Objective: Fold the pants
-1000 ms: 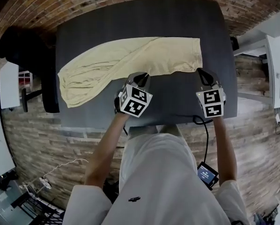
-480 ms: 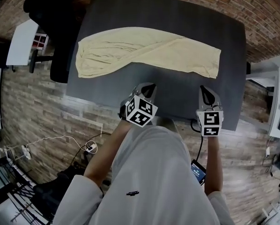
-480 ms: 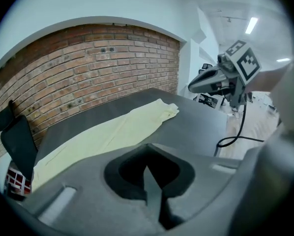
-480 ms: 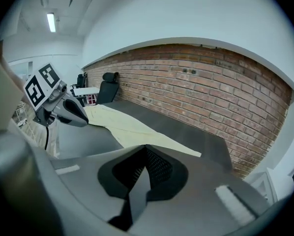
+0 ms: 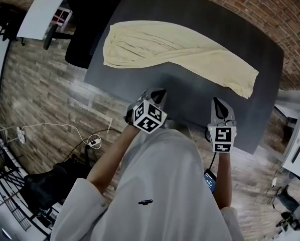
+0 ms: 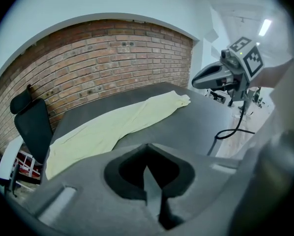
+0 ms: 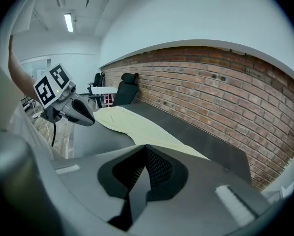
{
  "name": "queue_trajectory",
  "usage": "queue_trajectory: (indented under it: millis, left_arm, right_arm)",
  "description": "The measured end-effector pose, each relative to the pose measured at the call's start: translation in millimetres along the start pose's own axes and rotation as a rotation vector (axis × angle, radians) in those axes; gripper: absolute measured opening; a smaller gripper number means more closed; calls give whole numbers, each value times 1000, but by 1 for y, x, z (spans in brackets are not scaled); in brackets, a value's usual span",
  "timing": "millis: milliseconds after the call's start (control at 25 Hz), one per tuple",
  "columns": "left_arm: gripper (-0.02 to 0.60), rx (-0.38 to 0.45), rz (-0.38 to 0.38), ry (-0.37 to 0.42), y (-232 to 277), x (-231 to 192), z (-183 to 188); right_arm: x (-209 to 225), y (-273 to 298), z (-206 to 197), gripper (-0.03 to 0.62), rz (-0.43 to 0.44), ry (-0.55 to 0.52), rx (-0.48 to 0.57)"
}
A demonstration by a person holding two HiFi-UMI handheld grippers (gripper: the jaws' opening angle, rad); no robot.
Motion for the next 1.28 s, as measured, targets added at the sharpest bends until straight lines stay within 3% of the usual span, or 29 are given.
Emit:
queue_trajectory:
  millis: [440,880,1040,1280]
  left_arm:
    - [9,-34,53,-1,-7,-89,-30]
    - [81,-120,55,31,10,-189,-61]
    - [108,-186,26,69,25,-217,-75]
    - [146,-262,3,199,51,-246,-94]
  right_arm:
    - [-50,63,64,6,136,-98,-18]
    - [-92,117,123,6,197,-153,-51]
    - [-101,131,140,6,185,-147,-71]
    - [-112,146,155,6,153,-121,-122]
Point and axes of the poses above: the fingertips, and each gripper's own axes: y forward along the fingers, x to its right, z out of its top, the point moved 9 cm from there along -y, backward along the fingers, and after that the axes turned 12 degrees about -y, right-handed, at the moved point
